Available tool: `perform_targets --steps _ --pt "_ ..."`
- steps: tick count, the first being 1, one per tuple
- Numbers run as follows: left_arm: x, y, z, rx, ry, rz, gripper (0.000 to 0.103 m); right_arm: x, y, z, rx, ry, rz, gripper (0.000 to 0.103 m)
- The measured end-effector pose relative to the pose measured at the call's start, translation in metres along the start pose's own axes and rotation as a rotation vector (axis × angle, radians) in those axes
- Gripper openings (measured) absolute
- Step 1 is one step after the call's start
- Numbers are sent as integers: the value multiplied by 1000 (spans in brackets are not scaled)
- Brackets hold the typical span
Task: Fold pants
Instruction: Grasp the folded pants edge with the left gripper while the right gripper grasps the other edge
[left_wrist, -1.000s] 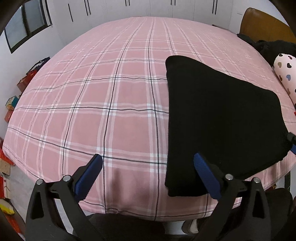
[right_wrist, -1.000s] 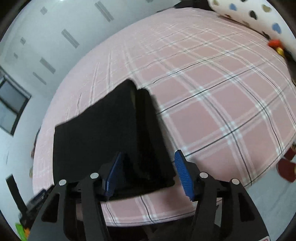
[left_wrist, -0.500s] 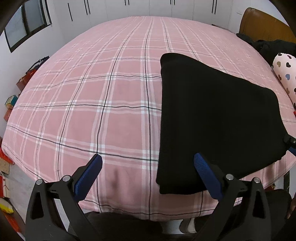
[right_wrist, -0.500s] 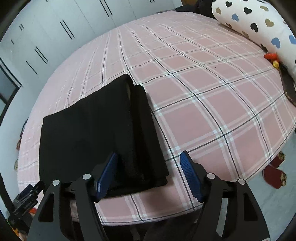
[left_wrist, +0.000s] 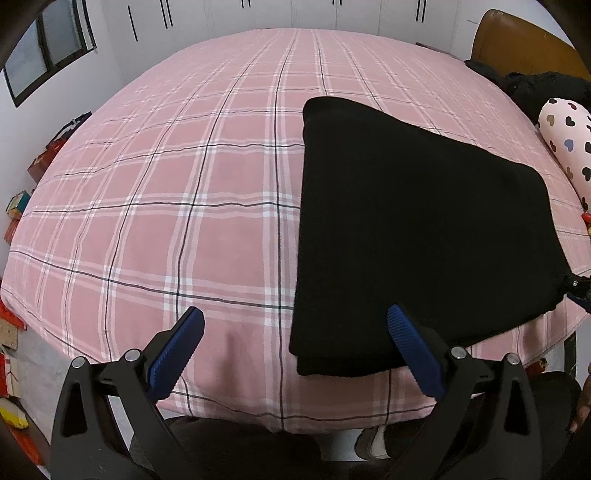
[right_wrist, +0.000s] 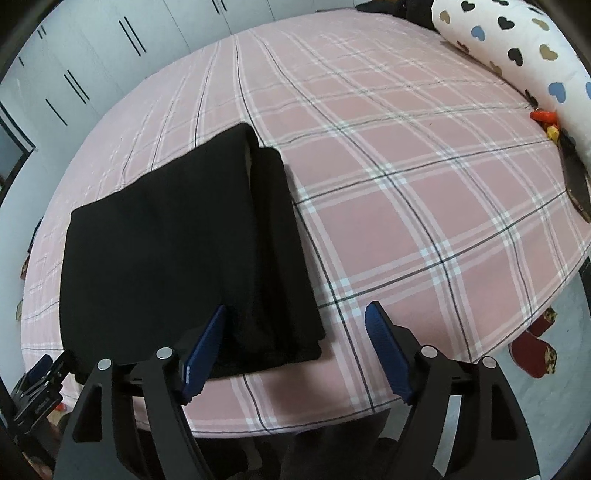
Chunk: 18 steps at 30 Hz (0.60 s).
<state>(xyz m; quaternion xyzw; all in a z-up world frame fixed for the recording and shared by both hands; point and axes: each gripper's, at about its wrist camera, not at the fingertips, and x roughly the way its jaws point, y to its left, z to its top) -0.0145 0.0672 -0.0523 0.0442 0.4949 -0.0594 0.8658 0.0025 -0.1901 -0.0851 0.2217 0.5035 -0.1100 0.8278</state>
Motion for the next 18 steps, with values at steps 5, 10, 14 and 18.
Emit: perform_targets --steps 5,10,14,18 --pt "2 10 6 -52 28 -105 97 1 -13 5 75 17 55 85" --pt "23 22 23 -163 92 -227 97 17 -28 17 174 65 137 86" --pt "49 19 31 -197 154 -276 97 35 -16 21 148 135 183 87" --pt "69 10 37 -208 176 -314 98 47 -1 21 89 192 204 95"
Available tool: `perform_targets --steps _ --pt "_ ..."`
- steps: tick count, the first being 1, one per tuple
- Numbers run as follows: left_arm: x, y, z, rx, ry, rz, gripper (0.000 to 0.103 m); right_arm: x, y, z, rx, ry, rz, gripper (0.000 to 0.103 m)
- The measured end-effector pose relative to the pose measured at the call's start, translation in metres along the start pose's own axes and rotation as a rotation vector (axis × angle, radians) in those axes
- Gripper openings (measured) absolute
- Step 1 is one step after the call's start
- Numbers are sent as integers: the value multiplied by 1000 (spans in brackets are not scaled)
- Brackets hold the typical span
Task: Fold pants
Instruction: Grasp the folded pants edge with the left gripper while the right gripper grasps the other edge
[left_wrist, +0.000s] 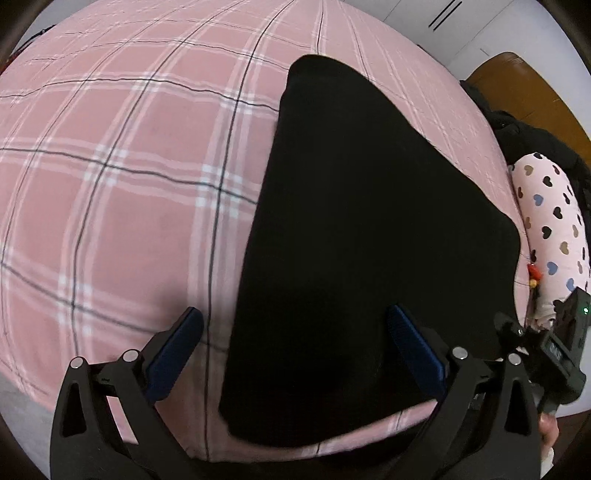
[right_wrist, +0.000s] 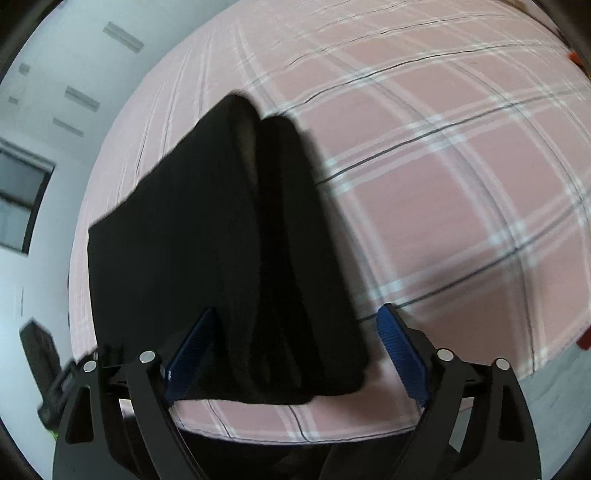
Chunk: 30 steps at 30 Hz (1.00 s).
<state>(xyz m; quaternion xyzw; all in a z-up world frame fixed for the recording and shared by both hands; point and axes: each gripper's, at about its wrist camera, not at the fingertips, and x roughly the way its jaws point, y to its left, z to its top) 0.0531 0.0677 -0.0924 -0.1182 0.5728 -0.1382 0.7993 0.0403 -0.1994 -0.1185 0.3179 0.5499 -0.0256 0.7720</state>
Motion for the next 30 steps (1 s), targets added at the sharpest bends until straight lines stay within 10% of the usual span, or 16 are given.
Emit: perform_targets --steps 6,12,17,24,30 --pt "5 -17 2 53 -32 -29 96 7 7 0 -37 -4 16 96" --pt "-6 -21 1 51 -84 -58 55 -3 22 -8 -117 -67 81 45" --pt "-23 -27 -7 60 -120 -55 36 -15 26 -20 -122 -109 119 39" --pt "-32 -19 -22 46 -77 -64 42 -10 10 -31 -50 -23 158 42" --pt "-6 -13 -14 -29 -21 -5 85 8 10 -22 -47 42 75 68"
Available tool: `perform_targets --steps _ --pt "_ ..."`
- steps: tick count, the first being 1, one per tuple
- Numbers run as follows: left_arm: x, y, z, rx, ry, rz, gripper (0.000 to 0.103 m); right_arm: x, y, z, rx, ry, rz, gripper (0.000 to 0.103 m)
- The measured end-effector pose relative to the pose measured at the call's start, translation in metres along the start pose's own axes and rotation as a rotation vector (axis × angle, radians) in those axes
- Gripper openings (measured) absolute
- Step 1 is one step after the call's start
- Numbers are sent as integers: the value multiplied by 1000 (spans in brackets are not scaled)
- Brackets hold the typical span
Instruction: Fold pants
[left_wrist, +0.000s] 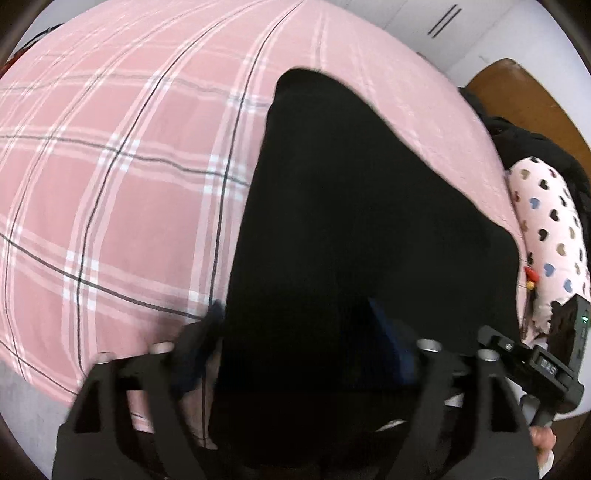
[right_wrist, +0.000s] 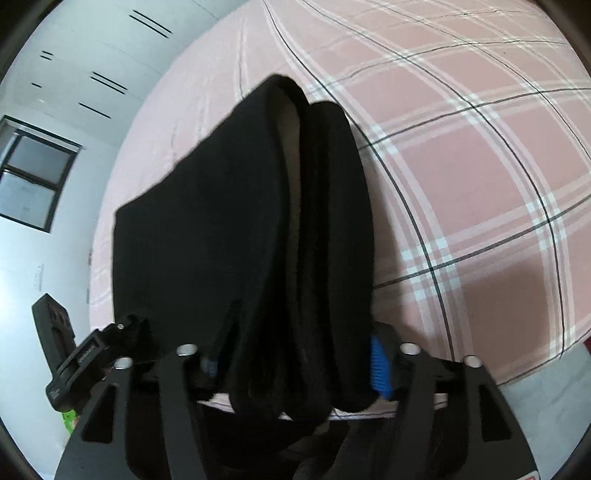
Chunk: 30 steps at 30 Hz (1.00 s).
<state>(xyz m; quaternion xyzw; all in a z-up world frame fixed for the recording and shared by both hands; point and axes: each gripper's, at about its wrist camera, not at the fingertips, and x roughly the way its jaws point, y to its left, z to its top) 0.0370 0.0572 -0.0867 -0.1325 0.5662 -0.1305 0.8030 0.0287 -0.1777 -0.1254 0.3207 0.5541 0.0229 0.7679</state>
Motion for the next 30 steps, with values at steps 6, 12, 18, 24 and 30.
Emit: perform_targets --steps 6,12,18,24,30 --pt "3 -18 -2 54 -18 -10 73 2 16 3 -45 -23 4 48" --pt "-23 -33 -4 96 -32 18 37 -25 30 -15 -62 -118 24 38" --pt "-61 -49 -15 158 -45 96 36 -47 44 -43 -86 -131 42 37" --pt "-88 -58 -33 192 -57 136 36 -72 48 -61 -99 -142 62 37" --pt "-112 -52 -48 210 -57 171 36 -84 54 -82 -117 -137 69 37"
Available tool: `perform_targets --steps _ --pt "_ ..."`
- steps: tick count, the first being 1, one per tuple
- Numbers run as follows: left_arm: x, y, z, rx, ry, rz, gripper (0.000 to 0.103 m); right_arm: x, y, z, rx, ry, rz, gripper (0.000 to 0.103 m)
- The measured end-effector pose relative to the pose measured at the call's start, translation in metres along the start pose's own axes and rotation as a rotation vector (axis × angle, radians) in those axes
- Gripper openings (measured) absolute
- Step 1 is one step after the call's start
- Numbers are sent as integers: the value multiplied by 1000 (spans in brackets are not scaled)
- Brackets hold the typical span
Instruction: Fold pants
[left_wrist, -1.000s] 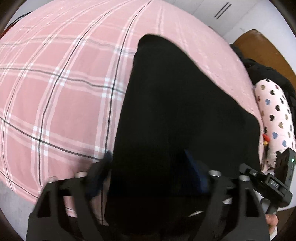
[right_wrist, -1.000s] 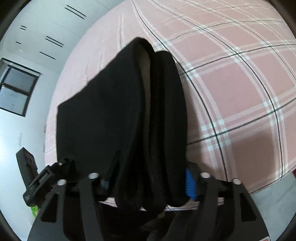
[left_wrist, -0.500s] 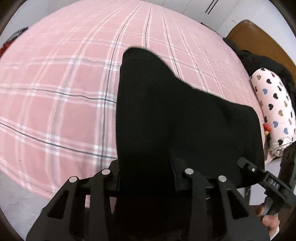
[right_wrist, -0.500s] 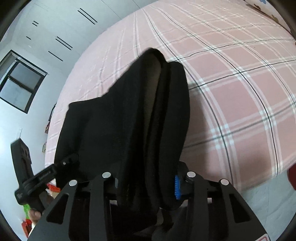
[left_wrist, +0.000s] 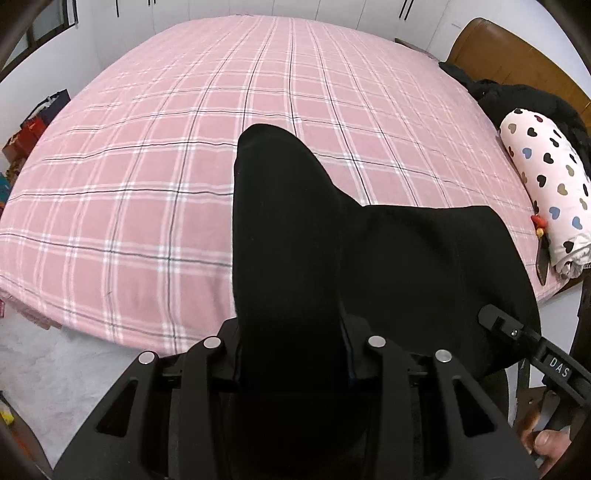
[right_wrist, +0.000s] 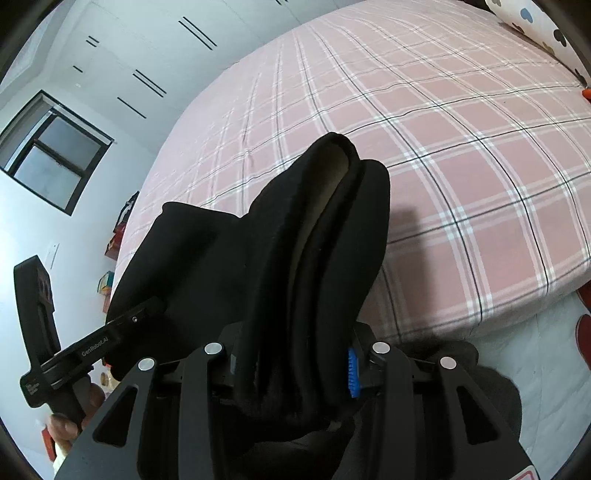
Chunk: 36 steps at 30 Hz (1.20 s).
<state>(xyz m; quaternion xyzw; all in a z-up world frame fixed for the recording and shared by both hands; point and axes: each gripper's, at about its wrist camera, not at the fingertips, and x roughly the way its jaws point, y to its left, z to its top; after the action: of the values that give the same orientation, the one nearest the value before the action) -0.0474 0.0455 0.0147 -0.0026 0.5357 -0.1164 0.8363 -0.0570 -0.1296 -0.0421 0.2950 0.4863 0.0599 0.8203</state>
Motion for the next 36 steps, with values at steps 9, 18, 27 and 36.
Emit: perform_targets --steps 9,18,27,36 --pt "-25 -11 -6 35 -1 35 36 -9 17 -23 -16 -6 31 37" --pt "-60 -12 -3 31 -34 10 36 -45 31 -23 -30 -52 81 37" --pt "-117 -11 34 17 -162 -53 36 -99 65 23 -92 -185 137 37" --pt "-152 -10 122 30 -359 -112 37 -123 98 125 -206 -339 192 37"
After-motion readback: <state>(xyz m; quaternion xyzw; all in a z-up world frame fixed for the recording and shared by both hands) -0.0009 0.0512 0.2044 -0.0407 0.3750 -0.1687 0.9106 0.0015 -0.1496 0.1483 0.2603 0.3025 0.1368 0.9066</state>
